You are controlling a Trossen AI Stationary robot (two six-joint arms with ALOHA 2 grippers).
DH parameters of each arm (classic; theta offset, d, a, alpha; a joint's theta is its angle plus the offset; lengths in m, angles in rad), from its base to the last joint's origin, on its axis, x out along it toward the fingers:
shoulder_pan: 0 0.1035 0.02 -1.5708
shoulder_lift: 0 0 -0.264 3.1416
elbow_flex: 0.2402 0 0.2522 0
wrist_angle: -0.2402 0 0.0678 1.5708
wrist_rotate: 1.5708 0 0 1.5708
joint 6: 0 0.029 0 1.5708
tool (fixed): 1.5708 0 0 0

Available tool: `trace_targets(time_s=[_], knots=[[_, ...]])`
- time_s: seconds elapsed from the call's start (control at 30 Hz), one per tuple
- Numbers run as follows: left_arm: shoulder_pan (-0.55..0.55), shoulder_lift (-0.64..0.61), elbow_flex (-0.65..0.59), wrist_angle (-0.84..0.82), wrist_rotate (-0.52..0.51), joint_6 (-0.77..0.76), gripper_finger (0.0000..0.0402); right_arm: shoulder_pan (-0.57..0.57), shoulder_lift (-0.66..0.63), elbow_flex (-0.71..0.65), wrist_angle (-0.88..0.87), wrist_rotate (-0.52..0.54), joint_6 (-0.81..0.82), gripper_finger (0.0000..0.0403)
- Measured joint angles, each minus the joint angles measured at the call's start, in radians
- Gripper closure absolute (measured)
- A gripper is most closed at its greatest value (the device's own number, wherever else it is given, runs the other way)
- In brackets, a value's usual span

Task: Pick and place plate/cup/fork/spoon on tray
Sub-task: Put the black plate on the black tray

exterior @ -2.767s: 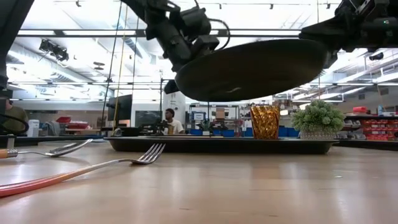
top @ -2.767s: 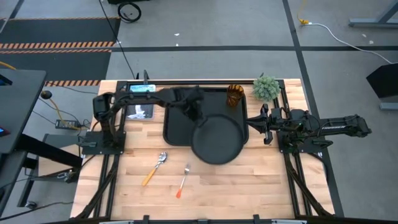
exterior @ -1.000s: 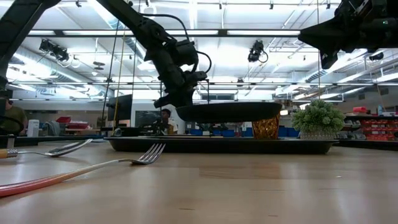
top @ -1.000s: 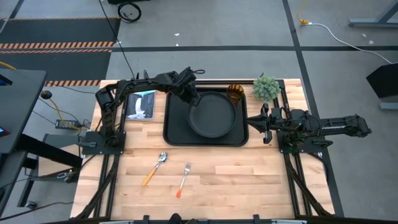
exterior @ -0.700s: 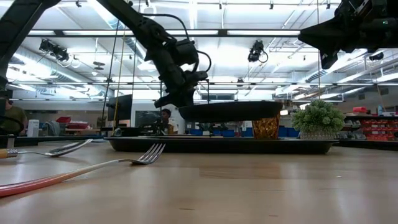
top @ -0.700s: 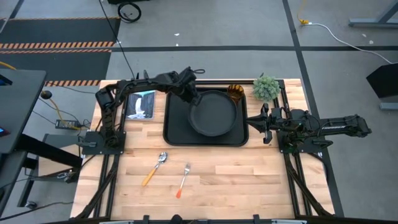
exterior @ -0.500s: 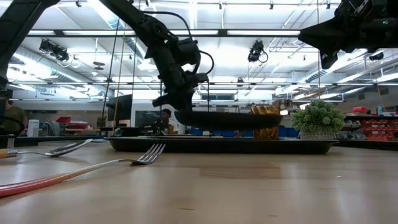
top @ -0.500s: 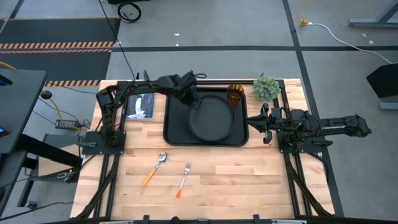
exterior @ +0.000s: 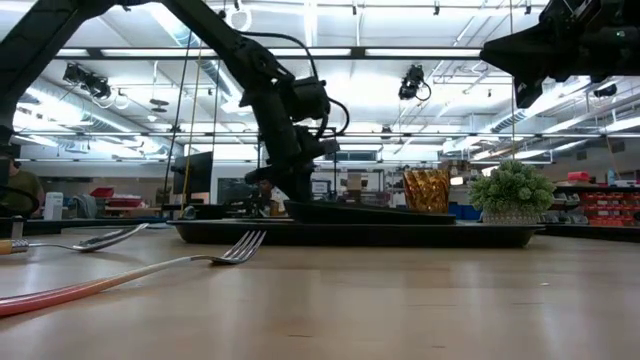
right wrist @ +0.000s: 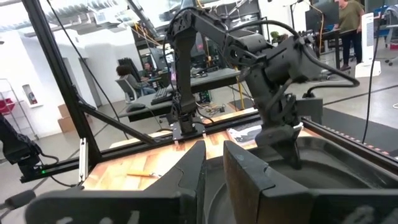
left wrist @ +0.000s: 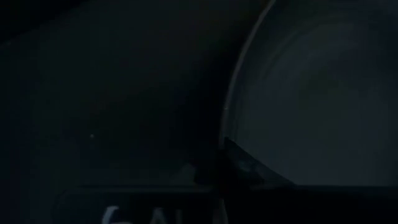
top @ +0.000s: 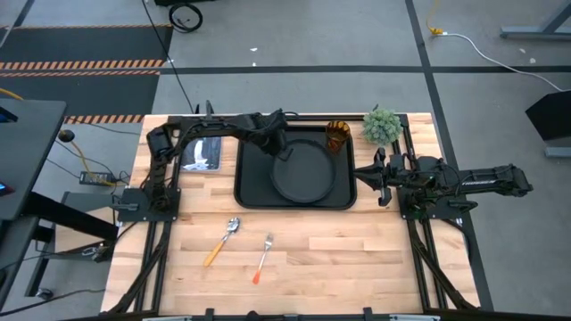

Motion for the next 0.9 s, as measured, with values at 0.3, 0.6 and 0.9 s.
trace_targets(time_s=[0.3, 0.6, 0.9], knots=[[-0.015, 0.0, 0.0, 0.032, -0.004, -0.044, 0.0351, 0.0, 0.0, 0.0, 0.003, 0.0, 0.0, 0.0339], [-0.015, -0.001, 0.0, 0.043, 0.09, 0.019, 0.028, 0.0, 0.0, 0.0, 0.0, -0.008, -0.001, 0.0339], [-0.007, -0.049, 0.0, -0.172, 0.131, 0.336, 0.0273, 0.0, -0.001, 0.0, -0.003, -0.015, 0.003, 0.0339]])
